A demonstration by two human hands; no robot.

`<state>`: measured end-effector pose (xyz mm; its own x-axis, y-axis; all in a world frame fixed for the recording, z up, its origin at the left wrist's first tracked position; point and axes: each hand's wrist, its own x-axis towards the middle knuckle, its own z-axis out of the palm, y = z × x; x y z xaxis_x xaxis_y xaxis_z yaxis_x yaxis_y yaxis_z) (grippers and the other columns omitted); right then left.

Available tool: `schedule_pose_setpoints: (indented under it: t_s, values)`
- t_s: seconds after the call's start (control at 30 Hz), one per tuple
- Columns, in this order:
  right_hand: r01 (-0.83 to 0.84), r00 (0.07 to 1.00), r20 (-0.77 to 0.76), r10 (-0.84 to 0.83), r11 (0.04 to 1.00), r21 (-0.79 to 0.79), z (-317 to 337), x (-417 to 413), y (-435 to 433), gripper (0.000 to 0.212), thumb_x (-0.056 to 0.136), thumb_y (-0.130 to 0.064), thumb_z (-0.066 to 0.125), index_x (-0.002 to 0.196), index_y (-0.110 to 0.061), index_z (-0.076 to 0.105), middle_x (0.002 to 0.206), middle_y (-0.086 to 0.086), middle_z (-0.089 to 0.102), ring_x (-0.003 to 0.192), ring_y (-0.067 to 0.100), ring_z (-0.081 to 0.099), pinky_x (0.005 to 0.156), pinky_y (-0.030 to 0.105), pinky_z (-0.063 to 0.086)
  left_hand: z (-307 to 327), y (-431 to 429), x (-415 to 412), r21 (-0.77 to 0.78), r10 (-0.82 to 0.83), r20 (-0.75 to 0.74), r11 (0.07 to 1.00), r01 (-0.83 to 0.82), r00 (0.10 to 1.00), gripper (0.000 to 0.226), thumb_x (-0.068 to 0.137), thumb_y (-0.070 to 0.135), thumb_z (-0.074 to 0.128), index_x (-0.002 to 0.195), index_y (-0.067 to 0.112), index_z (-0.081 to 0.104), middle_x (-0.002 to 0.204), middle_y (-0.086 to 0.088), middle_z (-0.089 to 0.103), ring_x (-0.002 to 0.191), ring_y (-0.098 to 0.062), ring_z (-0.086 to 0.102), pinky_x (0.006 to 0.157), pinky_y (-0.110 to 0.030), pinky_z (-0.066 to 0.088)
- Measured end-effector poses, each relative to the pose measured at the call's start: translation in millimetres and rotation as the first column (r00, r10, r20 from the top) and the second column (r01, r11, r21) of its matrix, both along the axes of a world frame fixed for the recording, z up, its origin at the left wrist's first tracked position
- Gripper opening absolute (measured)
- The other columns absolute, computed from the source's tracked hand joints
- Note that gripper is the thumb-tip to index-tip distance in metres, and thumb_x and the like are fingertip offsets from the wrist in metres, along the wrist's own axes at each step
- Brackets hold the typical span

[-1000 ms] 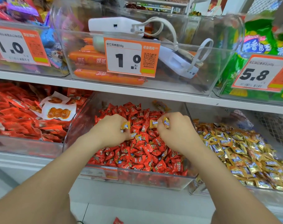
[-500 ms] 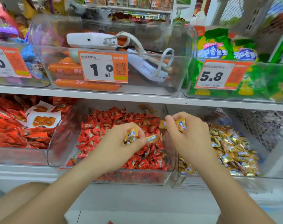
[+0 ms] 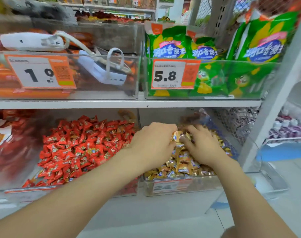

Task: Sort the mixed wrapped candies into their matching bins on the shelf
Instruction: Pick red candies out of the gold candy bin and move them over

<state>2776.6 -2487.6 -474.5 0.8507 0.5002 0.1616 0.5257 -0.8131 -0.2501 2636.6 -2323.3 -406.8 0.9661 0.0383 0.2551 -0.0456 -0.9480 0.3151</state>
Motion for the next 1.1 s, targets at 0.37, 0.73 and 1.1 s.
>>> schedule_pose_setpoints:
  t_s: [0.37,0.73,1.1]
  values:
    - [0.116,0.989,0.031,-0.143,0.898,0.424,10.2,1.8,-23.1,0.037,0.088,-0.045,0.064,0.116,-0.024,0.075,0.104,0.001,0.060,0.108,0.026,0.062,0.092,0.033,0.047,-54.1,-16.3,61.9,-0.035,0.082,-0.484,0.993,-0.112,0.871,0.089,0.096,0.055,0.055,0.162,0.039,-0.003,0.171,0.000,0.004,0.151,-0.058,0.007,0.121,-0.065,0.013]
    - [-0.140,0.984,0.009,0.175,0.755,0.641,45.1,-99.7,45.0,0.026,0.087,-0.012,0.062,0.090,-0.031,0.079,0.088,-0.013,0.073,0.082,0.004,0.067,0.076,0.024,0.052,-11.3,51.6,-57.0,0.160,0.074,0.261,0.980,-0.119,0.963,0.011,0.095,0.038,0.053,0.088,0.029,0.053,0.082,0.008,0.052,0.080,-0.021,0.056,0.064,-0.039,0.047]
    - [-0.357,0.931,0.070,0.358,0.934,-0.034,35.3,-146.1,171.6,0.019,0.096,-0.002,0.056,0.108,-0.016,0.061,0.110,0.008,0.067,0.104,0.034,0.066,0.077,0.041,0.049,-44.3,207.7,-122.0,-0.158,0.309,-0.164,0.929,-0.334,0.937,0.019,0.087,0.011,0.073,0.088,0.030,0.073,0.084,0.015,0.073,0.078,0.006,0.066,0.071,-0.006,0.046]
